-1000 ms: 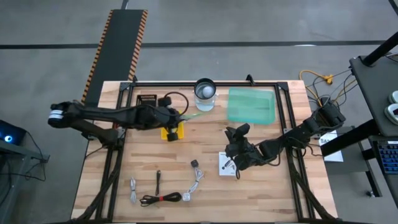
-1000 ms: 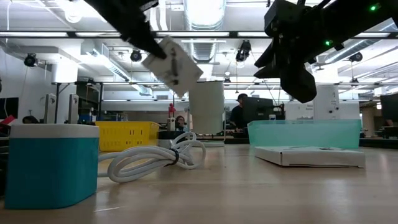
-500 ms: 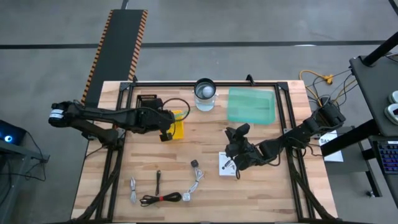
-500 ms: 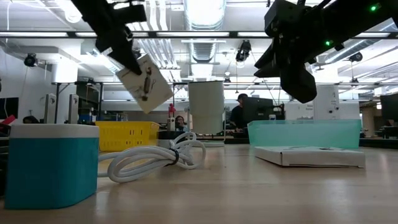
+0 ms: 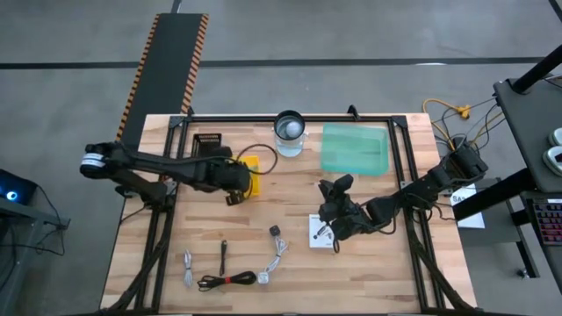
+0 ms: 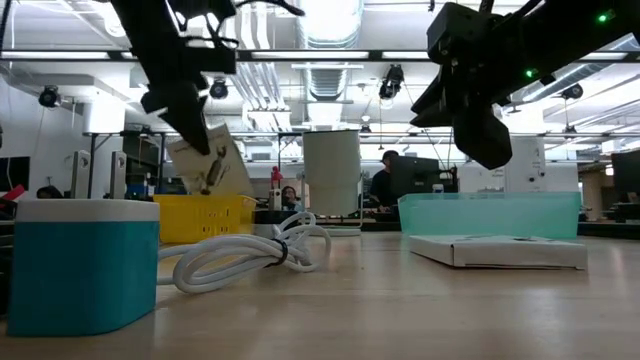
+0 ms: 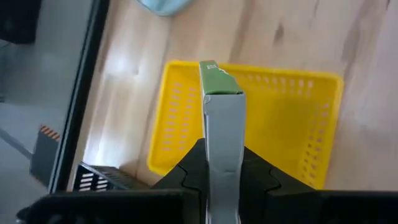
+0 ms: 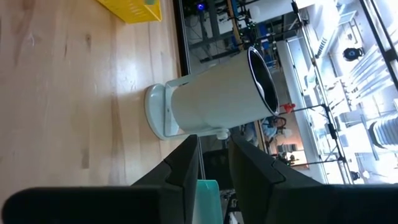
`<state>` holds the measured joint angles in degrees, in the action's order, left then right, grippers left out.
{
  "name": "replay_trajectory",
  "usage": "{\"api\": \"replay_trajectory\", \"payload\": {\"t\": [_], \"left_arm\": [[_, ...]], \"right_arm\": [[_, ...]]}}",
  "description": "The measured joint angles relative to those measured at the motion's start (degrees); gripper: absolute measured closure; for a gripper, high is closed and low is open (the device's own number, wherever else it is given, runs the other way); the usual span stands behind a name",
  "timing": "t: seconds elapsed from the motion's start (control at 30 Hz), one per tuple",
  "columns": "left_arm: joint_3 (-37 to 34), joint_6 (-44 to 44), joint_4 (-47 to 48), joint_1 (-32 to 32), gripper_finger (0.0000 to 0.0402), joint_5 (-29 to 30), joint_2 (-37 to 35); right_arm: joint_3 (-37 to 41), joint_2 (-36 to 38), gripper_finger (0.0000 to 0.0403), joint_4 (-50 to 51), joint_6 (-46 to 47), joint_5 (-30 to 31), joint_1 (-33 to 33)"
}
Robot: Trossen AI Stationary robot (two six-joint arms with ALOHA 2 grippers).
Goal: Pick and place items into bin
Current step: Put the right white card reader box into the yellow bin
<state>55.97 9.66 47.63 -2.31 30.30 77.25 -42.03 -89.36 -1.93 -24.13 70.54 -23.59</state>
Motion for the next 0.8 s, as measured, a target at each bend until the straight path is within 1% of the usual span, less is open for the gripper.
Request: {"api": "replay_trajectory", "payload": {"t": [0.1,0.27,0.37,0.5,0.7,0.8], "left_arm": [[1.2,-1.0,2.2,0.0,0.0367,0.4,3.4],[5.9,-1.0,8.3,0.0,0.0367,4.9,8.8],[8.7,-1.1,10.7,0.0,0.0367,6.1,11.1],[10.8,-1.1,10.9,0.0,0.0366,6.3,12.5],[11.2,-1.1,12.3,0.0,0.0366,6.3,13.4],[11.2,-2.5,12.4,0.0,0.0366,6.3,13.4]], "right_arm": [[0.2,0.0,0.0324,0.0,0.2,0.0,0.0],[0.2,0.0,0.033,0.0,0.2,0.0,0.0],[0.2,0.0,0.0333,0.0,0.2,0.0,0.0],[0.4,0.0,0.033,0.0,0.2,0.0,0.0],[0.5,0.0,0.0329,0.0,0.2,0.0,0.0],[0.5,0.0,0.0333,0.0,0.2,0.0,0.0]]}}
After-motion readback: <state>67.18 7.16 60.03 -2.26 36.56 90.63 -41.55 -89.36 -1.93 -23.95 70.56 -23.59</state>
